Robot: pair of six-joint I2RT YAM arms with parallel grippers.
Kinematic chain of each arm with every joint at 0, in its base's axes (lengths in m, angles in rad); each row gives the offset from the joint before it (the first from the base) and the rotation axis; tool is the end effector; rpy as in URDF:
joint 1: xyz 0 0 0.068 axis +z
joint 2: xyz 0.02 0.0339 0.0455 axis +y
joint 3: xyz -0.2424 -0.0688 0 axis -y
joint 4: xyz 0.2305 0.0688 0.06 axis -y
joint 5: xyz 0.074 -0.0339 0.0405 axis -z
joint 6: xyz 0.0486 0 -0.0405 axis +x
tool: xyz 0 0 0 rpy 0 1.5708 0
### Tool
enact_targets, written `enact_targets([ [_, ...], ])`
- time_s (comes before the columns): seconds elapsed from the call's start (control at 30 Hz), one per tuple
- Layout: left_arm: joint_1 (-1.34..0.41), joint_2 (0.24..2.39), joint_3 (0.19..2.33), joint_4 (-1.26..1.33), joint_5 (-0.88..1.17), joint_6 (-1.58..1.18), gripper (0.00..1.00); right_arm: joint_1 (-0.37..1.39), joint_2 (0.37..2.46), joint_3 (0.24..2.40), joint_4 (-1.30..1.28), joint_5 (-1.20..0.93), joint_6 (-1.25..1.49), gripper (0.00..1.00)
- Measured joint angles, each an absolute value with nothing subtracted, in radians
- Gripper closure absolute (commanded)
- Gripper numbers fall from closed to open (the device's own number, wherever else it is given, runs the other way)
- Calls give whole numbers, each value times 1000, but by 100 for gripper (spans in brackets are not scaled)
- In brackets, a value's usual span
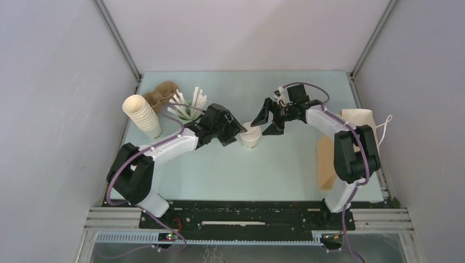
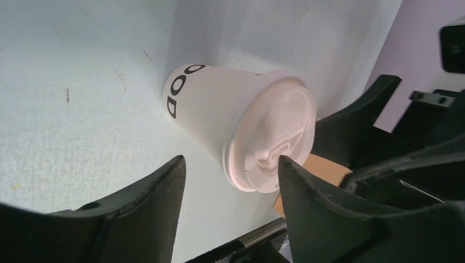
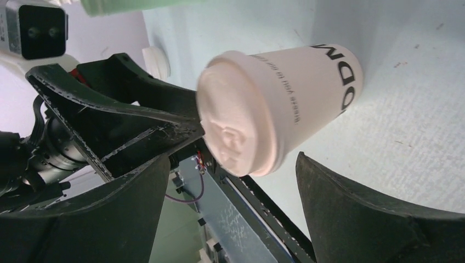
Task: Pack the takeout coffee
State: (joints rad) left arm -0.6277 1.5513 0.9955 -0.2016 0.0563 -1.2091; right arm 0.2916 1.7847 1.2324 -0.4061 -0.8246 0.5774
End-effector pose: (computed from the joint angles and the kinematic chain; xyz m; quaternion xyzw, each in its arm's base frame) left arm 0.2669 -0.1971 0.2010 -0.2525 0.8827 -0.3299 0.2195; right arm 0.3352 0.1379 0.1930 0.0049 0.8819 0.4628 0.0897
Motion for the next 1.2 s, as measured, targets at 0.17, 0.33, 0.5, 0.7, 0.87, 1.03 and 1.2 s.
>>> enact_targets([
  [0.17, -624, 1546, 1066, -252, 56, -1094, 18, 302, 1724, 1283, -464, -797, 558, 6],
  [0.33, -622, 1493, 1116, -292, 56, -973, 9, 304, 1672, 1296, -535, -753, 517, 6],
  [0.5, -621, 1316, 1125, -340, 43, -813, 7, 356, 1577, 1297, -662, -628, 438, 5],
  [0.7, -621, 916, 1050, -407, -59, -670, 5, 543, 1441, 1292, -785, -459, 366, 5],
  [0.87, -620, 696, 965, -486, -121, -647, 5, 630, 1364, 1287, -834, -339, 356, 5],
  [1.03, -619, 667, 890, -552, -138, -673, 6, 686, 1375, 1276, -844, -130, 366, 3],
  [1.2, -619, 666, 881, -587, -138, -693, 6, 800, 1455, 1248, -788, 36, 377, 1],
])
